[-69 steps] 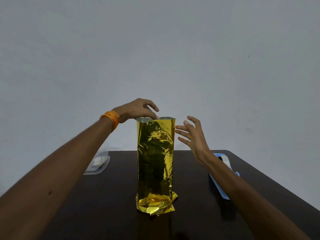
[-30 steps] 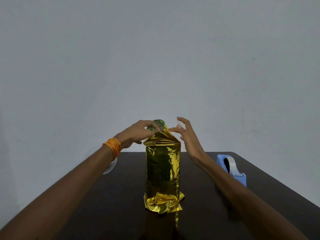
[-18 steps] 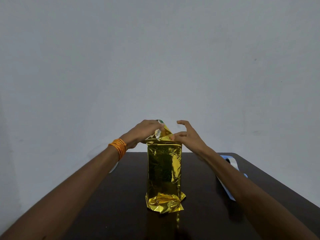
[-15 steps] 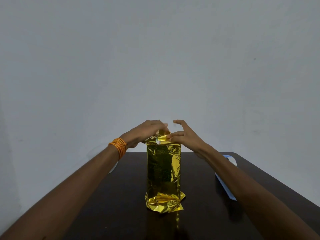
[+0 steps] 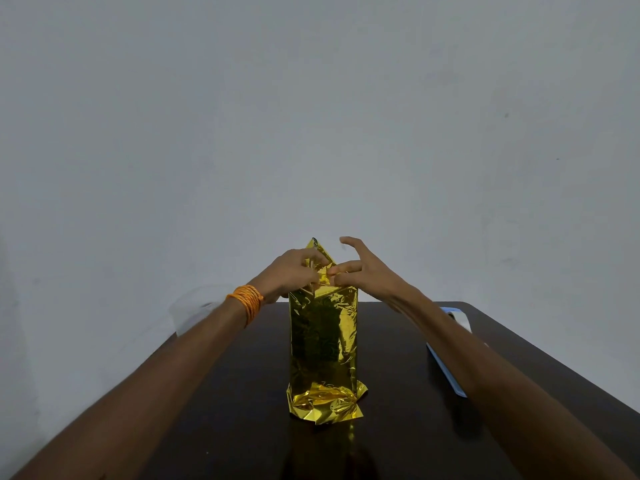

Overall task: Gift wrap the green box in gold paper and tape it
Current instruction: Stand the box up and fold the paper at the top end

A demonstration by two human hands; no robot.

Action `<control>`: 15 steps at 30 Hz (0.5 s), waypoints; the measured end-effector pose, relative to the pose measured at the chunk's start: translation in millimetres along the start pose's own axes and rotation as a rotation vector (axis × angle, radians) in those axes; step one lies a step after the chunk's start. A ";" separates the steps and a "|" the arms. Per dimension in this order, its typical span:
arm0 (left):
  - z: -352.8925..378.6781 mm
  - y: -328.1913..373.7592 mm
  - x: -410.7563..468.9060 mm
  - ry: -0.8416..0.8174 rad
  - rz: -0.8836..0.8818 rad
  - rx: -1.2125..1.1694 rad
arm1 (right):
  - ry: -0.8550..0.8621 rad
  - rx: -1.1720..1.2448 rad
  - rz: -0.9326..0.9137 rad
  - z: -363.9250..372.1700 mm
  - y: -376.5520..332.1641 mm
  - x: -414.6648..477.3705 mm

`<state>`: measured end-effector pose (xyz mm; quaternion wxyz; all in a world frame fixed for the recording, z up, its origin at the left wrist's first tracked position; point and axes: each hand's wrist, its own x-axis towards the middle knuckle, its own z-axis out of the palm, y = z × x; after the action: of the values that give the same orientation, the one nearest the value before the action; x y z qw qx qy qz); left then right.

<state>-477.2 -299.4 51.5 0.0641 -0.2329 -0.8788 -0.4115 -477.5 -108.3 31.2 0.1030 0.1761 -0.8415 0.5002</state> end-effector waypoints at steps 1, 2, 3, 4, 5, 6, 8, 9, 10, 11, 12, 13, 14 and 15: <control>-0.8 -0.9 -0.1 0.026 0.015 0.013 | 0.001 0.002 -0.001 -0.6 0.9 0.2; -2.4 -1.7 -0.2 0.066 0.031 0.023 | 0.003 0.002 0.000 -0.6 2.5 0.2; -4.9 -2.0 -0.7 0.104 0.042 0.035 | 0.010 -0.002 0.002 0.2 3.7 0.1; -7.2 -1.9 -0.5 0.122 0.041 0.047 | 0.026 -0.009 0.002 1.3 4.8 -0.3; -8.8 -1.2 -1.2 0.109 0.026 0.061 | 0.045 -0.019 -0.002 2.3 5.0 -0.6; -9.1 -0.6 -1.6 0.069 0.003 0.073 | 0.062 -0.025 -0.008 3.0 4.9 -0.6; -7.9 -0.4 -2.7 -0.016 -0.036 0.088 | 0.067 -0.038 -0.022 4.2 0.7 0.0; -6.6 -0.6 -2.7 -0.037 -0.051 0.082 | 0.060 -0.054 -0.028 4.4 -2.3 0.3; -5.6 -0.3 -3.5 -0.038 -0.065 0.068 | 0.053 -0.072 -0.033 5.3 -4.8 1.1; -4.7 0.4 -3.8 -0.028 -0.073 0.052 | 0.052 -0.086 -0.035 5.6 -6.3 2.2; -4.3 0.7 -3.7 -0.017 -0.072 0.045 | 0.054 -0.096 -0.031 6.0 -6.3 3.5; -3.7 0.5 -2.8 -0.011 -0.059 0.051 | 0.057 -0.103 -0.026 5.5 -5.6 4.4; -3.5 -0.8 -1.7 -0.008 -0.044 0.060 | 0.056 -0.106 -0.019 4.6 -4.5 5.0; -3.7 -2.1 -1.4 0.004 -0.032 0.062 | 0.046 -0.101 -0.016 3.5 -4.1 4.9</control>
<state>-477.3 -303.9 52.0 0.0665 -0.2160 -0.8946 -0.3854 -480.4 -114.2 34.5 0.1350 0.1657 -0.8616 0.4603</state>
